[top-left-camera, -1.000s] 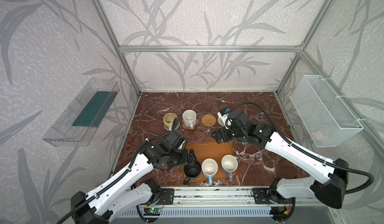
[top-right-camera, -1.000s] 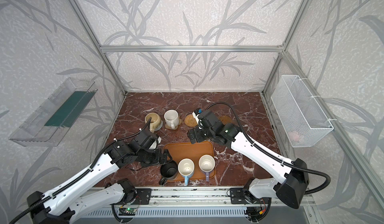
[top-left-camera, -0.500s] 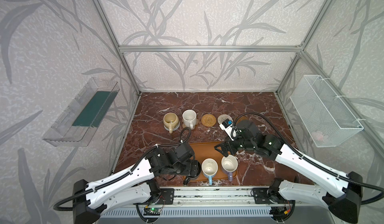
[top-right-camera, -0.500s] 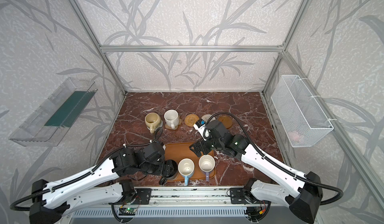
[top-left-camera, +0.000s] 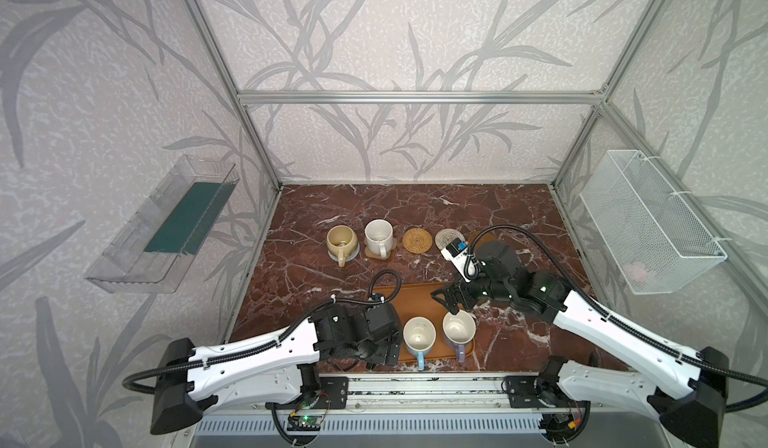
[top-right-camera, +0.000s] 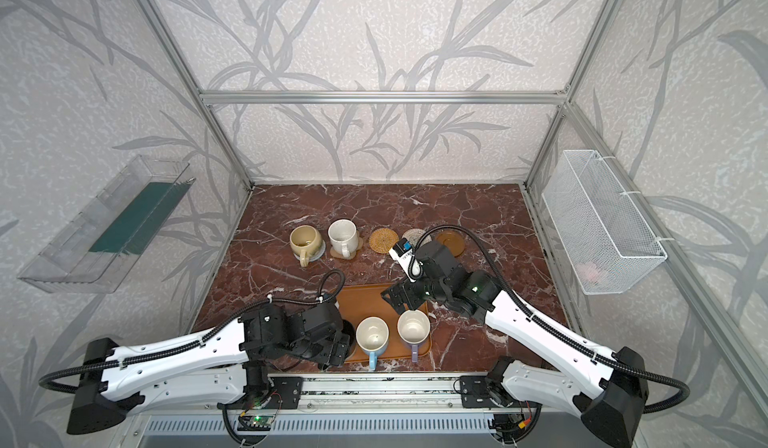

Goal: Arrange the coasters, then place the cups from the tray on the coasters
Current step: 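Lower left gripper onto the black mug on the tray and close, then lift the black mug with left gripper toward the round rattan coaster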

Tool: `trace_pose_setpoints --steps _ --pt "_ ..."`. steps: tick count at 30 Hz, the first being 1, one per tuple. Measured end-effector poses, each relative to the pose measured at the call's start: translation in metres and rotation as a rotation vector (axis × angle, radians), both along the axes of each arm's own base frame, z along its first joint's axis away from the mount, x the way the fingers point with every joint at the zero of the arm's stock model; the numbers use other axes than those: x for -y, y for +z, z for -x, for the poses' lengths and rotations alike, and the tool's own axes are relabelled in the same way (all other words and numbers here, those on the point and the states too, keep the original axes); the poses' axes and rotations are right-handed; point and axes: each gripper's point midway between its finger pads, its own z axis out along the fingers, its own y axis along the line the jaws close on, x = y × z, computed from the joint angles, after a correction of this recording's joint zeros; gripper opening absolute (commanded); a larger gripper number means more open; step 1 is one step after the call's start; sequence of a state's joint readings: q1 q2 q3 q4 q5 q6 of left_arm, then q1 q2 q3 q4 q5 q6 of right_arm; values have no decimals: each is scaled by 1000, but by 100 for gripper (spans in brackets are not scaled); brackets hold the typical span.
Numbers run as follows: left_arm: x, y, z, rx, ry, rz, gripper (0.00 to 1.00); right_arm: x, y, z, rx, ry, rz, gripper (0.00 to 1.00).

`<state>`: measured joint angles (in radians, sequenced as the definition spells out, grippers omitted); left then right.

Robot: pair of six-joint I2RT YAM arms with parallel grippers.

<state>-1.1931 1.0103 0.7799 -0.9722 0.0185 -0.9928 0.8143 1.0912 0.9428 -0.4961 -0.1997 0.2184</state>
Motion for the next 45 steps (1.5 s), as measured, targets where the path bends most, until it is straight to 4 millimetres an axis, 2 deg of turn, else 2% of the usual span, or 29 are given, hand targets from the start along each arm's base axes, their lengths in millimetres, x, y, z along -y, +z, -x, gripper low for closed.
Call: trace_pose_setpoints --steps 9,14,25,32,37,40,45 --pt "-4 -20 6 1 -5 -23 87 2 -7 1 10 -2 -4 95" --pt "-5 -27 5 3 3 -37 73 2 -7 -1 20 -10 -9 95" --pt "-6 -32 -3 39 23 -66 53 0 -9 -3 13 -31 -31 95" --pt "1 -35 -9 63 39 -63 46 -3 -6 -3 2 -33 -58 95" --pt "2 -36 -13 76 56 -71 38 -4 -8 -3 -14 -40 -63 95" --pt "0 -37 -15 84 70 -81 36 -4 -9 -2 -21 -44 -67 100" --pt "1 -36 -19 104 83 -75 33 -6 -10 -1 -32 -38 -85 99"
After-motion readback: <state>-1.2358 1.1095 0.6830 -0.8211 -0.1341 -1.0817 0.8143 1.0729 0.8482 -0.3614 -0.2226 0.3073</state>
